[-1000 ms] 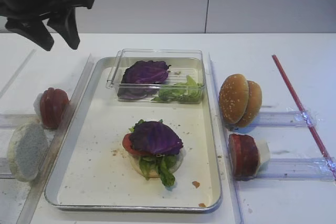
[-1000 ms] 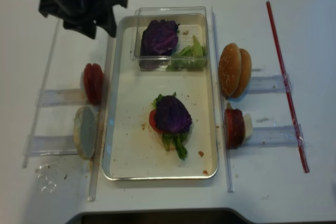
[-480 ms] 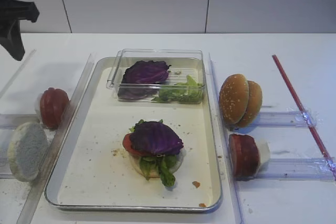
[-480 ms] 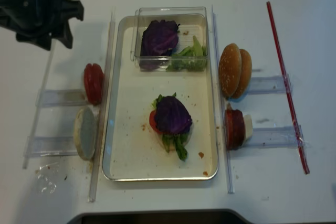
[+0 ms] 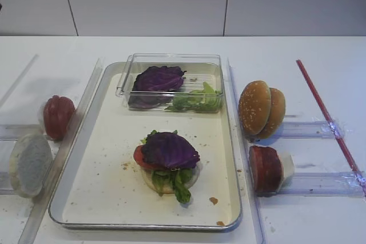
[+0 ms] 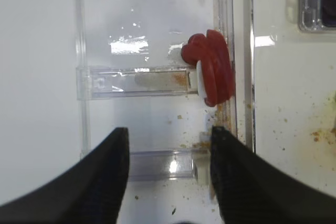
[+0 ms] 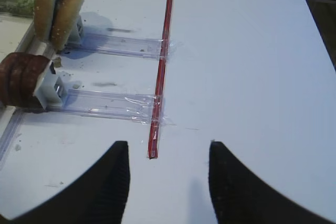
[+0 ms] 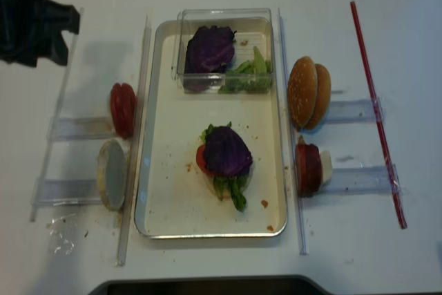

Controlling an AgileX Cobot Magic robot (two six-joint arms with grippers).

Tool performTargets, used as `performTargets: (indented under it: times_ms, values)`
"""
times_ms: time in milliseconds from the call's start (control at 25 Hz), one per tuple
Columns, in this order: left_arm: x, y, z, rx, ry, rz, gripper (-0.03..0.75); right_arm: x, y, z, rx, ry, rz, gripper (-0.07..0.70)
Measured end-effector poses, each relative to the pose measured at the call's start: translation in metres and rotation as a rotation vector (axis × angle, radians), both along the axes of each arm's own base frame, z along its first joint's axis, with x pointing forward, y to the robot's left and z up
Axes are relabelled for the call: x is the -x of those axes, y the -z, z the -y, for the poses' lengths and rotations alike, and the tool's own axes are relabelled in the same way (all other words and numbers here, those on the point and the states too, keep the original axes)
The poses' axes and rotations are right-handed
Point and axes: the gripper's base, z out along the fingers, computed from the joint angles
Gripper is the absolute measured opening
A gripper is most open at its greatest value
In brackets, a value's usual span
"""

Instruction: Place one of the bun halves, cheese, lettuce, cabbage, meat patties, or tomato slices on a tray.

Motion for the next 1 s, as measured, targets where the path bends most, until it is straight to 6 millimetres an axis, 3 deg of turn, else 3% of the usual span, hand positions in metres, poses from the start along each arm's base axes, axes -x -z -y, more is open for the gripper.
performTargets:
  times_ms: [520,1000]
  values:
    - [0.092,0.002,-0.005,-0.010,0.004,0.073,0.340,0.000,0.000,0.000,0.000,0.000,0.000,0.382]
    - [0.175,0.003,-0.009,0.001,-0.002,0.255,0.340,0.000,0.000,0.000,0.000,0.000,0.000,0.382]
